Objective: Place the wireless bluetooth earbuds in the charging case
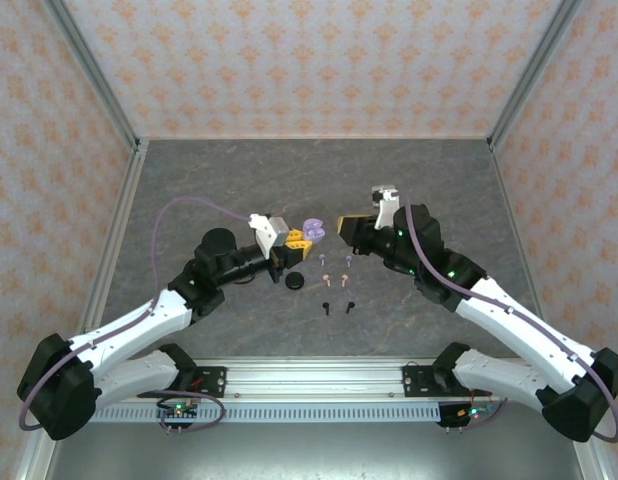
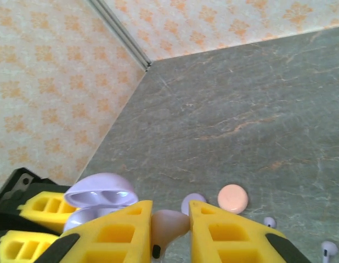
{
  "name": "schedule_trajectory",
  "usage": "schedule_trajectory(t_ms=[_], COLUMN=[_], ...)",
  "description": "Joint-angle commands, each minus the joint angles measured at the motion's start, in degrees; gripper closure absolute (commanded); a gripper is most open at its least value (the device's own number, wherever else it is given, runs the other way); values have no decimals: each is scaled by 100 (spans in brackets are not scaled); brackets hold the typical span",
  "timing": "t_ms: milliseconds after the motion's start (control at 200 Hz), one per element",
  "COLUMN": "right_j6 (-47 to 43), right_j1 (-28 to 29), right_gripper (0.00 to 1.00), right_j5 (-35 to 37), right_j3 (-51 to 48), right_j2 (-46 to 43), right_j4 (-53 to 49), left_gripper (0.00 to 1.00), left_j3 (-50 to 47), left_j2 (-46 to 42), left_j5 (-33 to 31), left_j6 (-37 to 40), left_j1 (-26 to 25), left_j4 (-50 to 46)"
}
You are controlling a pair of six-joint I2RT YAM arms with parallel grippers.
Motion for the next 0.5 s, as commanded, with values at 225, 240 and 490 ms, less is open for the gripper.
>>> schedule_trajectory(t_ms=[225,240,490], right_j6=[-81,-81,-81], right_j1=[445,447,509], right_gripper=[80,80,80], right_j5=[216,205,169], right_j3=[79,79,111], right_j2=[170,177,377], right_j4=[914,927,1057], left_gripper=[100,100,100], left_j3=[137,137,146], left_j2=[-66,-68,-73], left_j5=[-157,-157,-153], left_j6=[-89,-88,-84], left_j1=[-38,-38,-39], left_j4=[306,303,302])
